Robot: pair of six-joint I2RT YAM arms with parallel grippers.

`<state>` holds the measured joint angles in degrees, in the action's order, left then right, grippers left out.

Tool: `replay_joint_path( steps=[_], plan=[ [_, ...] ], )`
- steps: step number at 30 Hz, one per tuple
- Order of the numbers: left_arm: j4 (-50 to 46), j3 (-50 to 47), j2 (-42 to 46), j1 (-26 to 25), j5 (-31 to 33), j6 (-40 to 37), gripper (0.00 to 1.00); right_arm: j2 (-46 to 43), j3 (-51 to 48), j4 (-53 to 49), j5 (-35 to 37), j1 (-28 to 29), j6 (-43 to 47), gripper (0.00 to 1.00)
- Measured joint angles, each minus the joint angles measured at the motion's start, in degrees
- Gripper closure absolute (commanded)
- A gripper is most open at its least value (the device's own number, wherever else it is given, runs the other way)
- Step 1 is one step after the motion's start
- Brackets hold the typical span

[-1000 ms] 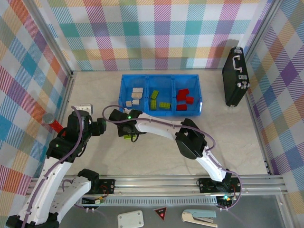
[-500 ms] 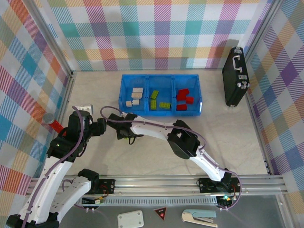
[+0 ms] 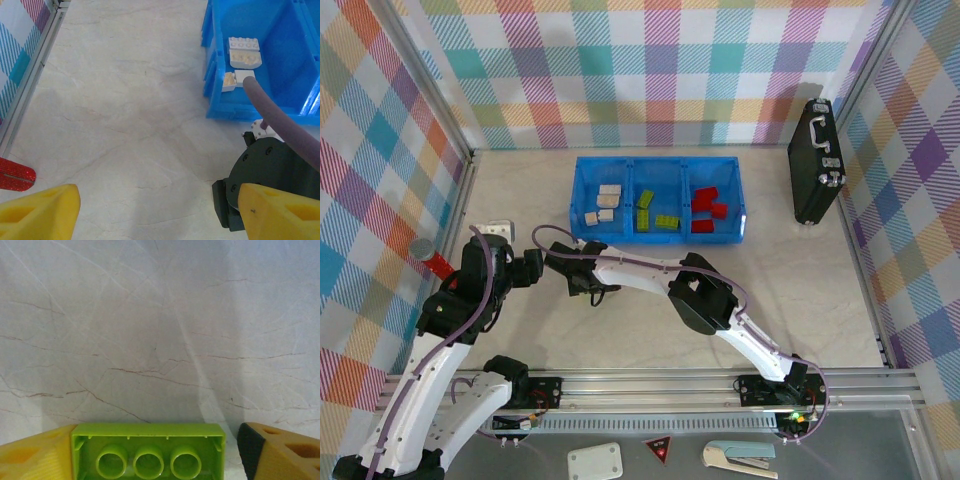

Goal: Sort the legos into containers by color
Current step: Pick up the lego from the center of the table.

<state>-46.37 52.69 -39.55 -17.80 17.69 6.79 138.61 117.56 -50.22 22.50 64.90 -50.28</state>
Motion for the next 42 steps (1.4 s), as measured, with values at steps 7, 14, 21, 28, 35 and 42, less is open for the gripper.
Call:
replay_joint_path(
  steps=[7,14,21,28,35,42],
  plan=[
    [0.0,0.0,0.0,0.0,0.0,0.0,0.17,0.0,0.0,0.0,0.0,0.0,-0.1,0.29],
    [0.0,0.0,0.0,0.0,0.0,0.0,0.17,0.0,0.0,0.0,0.0,0.0,0.1,0.32],
    [0.0,0.0,0.0,0.0,0.0,0.0,0.17,-1.5,-1.8,0.7,0.3,0.1,1.6,0.37],
    [0.0,0.0,0.0,0.0,0.0,0.0,0.17,-6.3,-5.8,0.5,1.1,0.0,4.4,0.39],
    [0.0,0.0,0.0,0.0,0.0,0.0,0.17,-11.4,-8.6,-0.5,0.5,-1.0,9.0,0.39],
    [0.0,0.0,0.0,0.0,0.0,0.0,0.17,-15.5,-11.2,-2.7,-2.5,-3.5,14.9,0.39]
  ],
)
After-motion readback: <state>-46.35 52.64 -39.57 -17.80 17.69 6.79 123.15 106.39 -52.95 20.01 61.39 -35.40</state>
